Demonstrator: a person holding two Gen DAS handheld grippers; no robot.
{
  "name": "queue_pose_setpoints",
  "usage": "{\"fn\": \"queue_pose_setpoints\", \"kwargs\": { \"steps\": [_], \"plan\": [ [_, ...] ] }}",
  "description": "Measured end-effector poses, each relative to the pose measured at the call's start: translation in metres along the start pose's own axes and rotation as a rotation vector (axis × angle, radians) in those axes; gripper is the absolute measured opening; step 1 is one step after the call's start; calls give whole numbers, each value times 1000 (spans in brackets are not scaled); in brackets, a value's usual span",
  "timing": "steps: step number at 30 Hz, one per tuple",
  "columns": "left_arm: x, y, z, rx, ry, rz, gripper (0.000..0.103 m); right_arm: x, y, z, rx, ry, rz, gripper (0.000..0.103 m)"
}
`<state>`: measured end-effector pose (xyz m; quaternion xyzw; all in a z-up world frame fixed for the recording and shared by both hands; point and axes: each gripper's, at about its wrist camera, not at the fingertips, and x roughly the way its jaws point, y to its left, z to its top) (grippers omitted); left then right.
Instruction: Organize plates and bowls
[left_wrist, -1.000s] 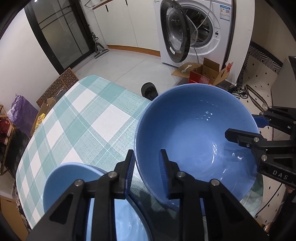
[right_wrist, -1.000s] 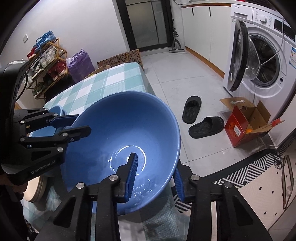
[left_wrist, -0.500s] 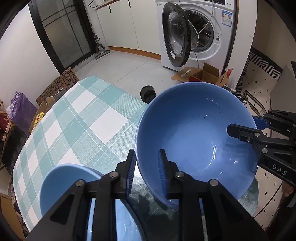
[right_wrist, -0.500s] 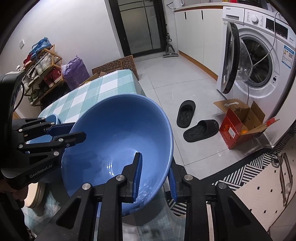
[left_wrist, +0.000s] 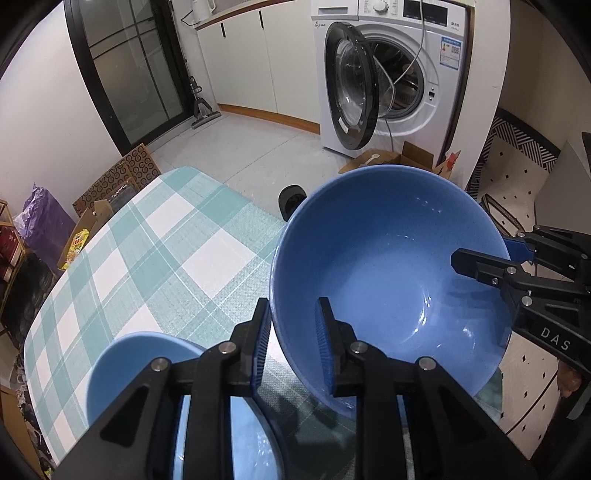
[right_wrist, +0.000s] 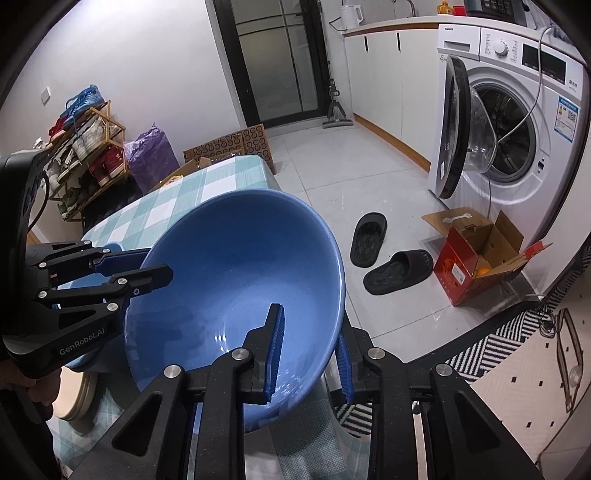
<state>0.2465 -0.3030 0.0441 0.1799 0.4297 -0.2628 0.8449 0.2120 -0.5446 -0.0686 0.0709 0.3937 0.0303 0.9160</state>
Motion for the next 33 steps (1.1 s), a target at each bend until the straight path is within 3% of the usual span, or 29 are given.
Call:
{"fn": "queue_pose_setpoints", "kwargs": {
  "steps": [13,33],
  "plan": [
    [-21,5,2,-16,-61,-8,22,-25,6,8,-3,-59,-16,26],
    [-71,44,-5,-116,-186,18,22,-61,60,40,-106,-132,-32,26]
  ]
}}
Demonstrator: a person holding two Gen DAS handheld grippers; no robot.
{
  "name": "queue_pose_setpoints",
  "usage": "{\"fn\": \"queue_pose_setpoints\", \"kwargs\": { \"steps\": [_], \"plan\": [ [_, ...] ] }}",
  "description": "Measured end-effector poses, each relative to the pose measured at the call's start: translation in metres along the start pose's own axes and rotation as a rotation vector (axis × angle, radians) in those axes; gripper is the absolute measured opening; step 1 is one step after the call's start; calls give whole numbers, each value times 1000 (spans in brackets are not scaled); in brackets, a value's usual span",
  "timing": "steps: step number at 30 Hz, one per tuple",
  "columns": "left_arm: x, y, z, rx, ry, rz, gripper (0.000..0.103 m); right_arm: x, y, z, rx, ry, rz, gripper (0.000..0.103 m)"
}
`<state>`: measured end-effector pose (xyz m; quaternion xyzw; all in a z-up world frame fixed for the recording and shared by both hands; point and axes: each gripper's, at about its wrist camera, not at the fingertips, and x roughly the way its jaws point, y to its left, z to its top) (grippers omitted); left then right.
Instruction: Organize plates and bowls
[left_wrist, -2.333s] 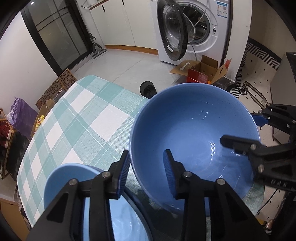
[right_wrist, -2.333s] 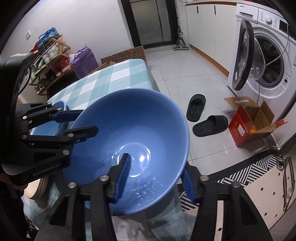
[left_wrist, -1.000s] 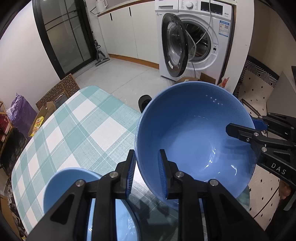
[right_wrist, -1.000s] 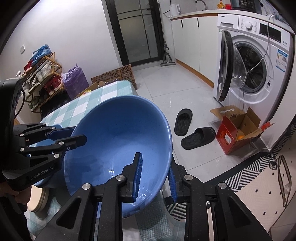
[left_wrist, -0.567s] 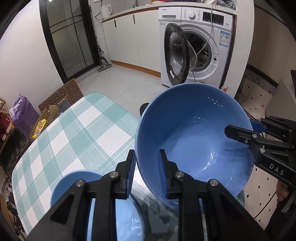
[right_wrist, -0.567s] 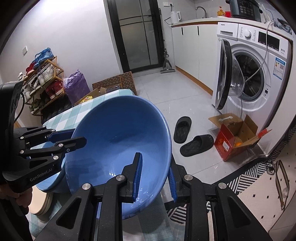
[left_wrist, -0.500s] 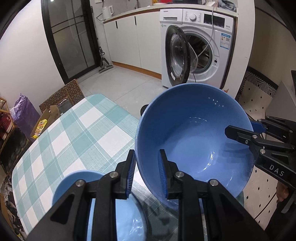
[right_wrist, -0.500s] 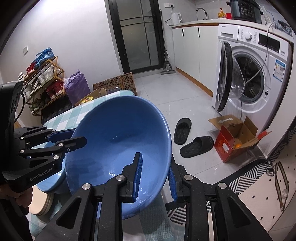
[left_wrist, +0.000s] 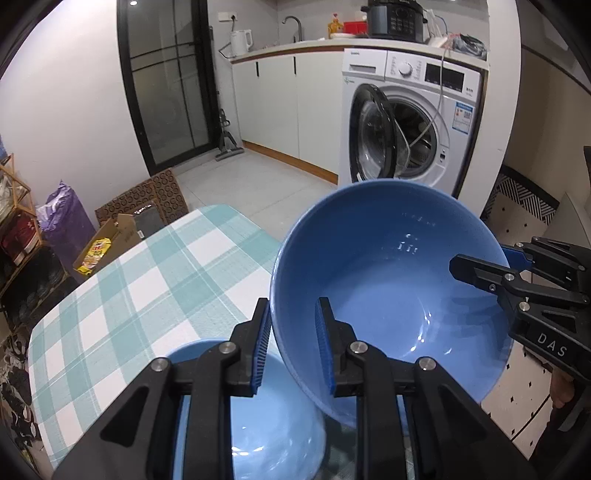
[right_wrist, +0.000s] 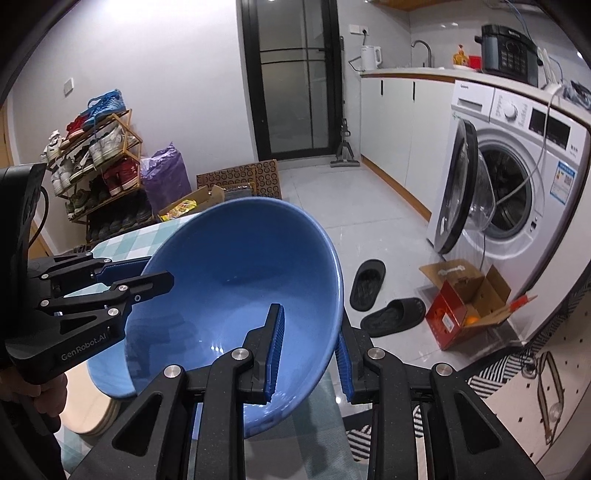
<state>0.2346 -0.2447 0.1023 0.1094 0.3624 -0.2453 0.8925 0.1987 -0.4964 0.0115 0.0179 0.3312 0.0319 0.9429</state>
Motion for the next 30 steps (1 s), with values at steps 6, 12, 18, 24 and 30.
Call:
{"fn": "queue_pose_setpoints", "kwargs": {
  "steps": [6,12,18,24,30],
  "plan": [
    [-18,16,-4,-28,-31,13,22,-9,17,7,-28,-17,16,26],
    [-38,31,-12,-54,-57,36,22,-18,43,13,-63,-31,34,26],
    [-56,50,-23,-86,-77,64,22,-26,72,16,-99,-40,59,26],
    [-69,68,-37,-118,-85,94,22,-30,103,17,-135,-44,91,26],
    [-78,85,-49,-149,-89,121,22,-28,130,16,-169,-38,119,26]
  ]
}}
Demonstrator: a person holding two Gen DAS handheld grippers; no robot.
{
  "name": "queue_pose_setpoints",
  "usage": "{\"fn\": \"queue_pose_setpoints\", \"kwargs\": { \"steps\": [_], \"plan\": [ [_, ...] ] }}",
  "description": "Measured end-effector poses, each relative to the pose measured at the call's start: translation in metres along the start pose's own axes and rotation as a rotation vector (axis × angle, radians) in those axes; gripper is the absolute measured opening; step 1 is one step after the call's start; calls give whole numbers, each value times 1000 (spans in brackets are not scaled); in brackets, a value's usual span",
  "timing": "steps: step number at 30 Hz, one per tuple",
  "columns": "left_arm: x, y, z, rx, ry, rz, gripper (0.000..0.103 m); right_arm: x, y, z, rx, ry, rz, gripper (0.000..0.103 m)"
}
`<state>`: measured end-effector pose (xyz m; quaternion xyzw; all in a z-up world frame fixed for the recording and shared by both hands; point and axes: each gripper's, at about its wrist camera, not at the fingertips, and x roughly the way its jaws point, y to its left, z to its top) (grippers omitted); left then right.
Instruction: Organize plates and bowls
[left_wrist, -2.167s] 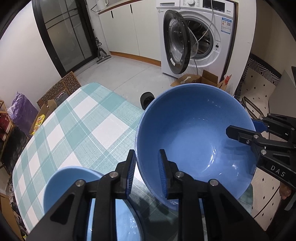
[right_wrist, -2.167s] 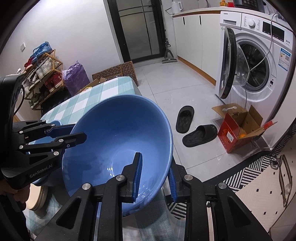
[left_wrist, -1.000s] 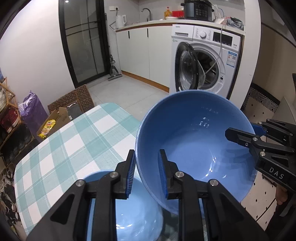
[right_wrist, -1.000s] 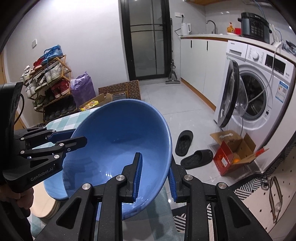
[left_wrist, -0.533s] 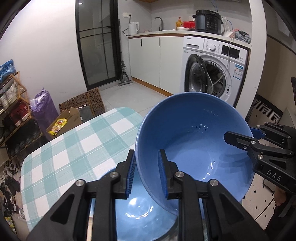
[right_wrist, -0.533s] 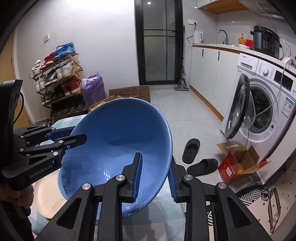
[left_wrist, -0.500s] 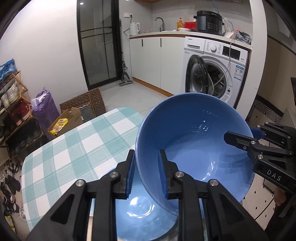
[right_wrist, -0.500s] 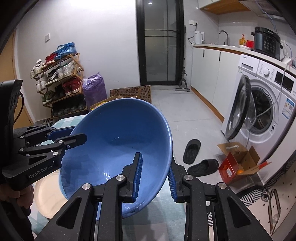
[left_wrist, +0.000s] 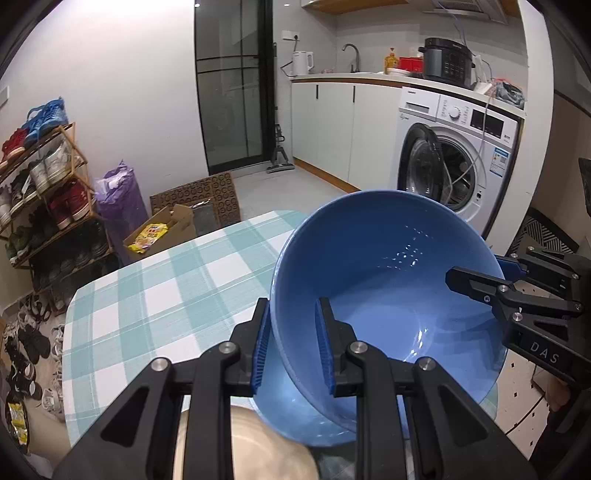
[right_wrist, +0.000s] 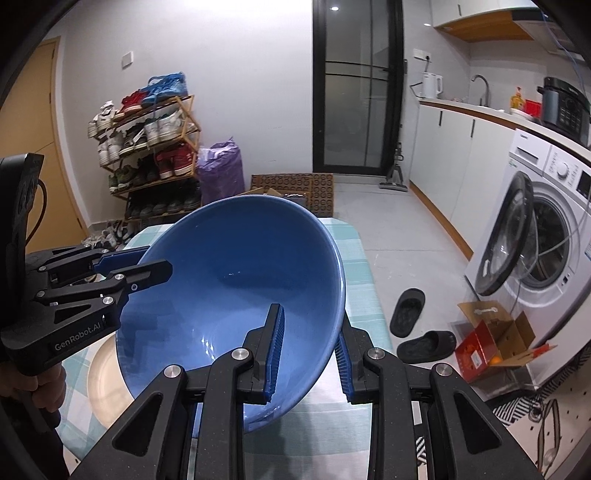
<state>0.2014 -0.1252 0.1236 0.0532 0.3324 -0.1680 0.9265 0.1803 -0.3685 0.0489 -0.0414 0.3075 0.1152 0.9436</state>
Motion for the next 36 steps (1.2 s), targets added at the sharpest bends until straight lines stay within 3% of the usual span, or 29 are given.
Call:
{"fn": "queue_pose_setpoints", "kwargs": {
  "steps": [15,36],
  "plan": [
    [7,30,-28,-45,55,40,22,36,42,-5,-43,57,53,26],
    [47,35,-49,-68,146,44,22,94,42,-31,-38,148,64,26]
  ]
}}
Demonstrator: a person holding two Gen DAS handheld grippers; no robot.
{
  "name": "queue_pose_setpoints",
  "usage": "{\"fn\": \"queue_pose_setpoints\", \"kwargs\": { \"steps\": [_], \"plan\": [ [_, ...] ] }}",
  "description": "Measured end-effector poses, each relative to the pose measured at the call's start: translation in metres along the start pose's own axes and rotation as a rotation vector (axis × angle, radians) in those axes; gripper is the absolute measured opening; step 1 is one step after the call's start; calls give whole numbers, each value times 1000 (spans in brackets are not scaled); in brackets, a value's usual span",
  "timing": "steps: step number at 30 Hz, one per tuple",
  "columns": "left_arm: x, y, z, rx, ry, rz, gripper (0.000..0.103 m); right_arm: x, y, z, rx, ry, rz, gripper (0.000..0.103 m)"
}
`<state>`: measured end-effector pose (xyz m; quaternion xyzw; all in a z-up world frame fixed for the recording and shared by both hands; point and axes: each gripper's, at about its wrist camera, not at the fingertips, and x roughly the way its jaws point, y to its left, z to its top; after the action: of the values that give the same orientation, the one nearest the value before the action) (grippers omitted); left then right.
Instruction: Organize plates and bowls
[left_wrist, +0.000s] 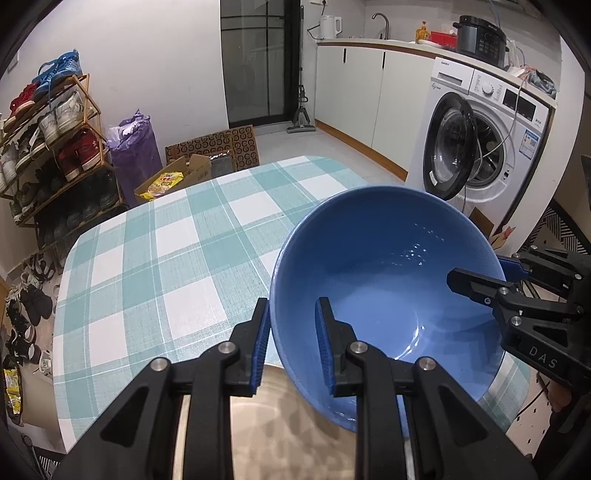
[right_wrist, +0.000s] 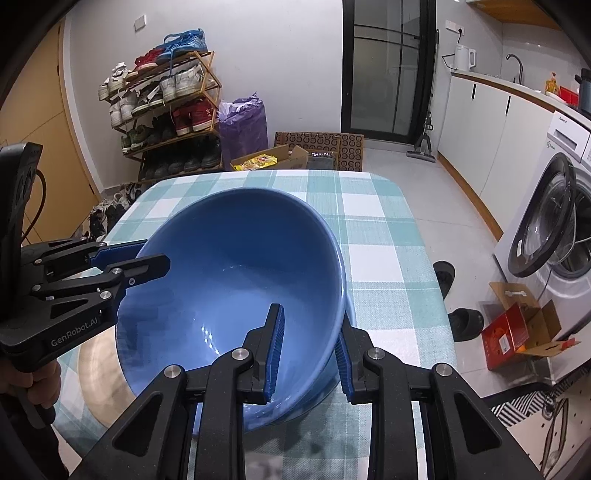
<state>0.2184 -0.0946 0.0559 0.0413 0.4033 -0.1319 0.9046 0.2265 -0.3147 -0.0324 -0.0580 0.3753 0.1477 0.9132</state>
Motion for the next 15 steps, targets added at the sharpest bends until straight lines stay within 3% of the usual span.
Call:
{"fn": "queue_pose_setpoints", "kwargs": {
  "steps": [15],
  "plan": [
    [20,-5,-4,18,37,24,22,22,0,-7,-16,27,-25,27]
  ]
}}
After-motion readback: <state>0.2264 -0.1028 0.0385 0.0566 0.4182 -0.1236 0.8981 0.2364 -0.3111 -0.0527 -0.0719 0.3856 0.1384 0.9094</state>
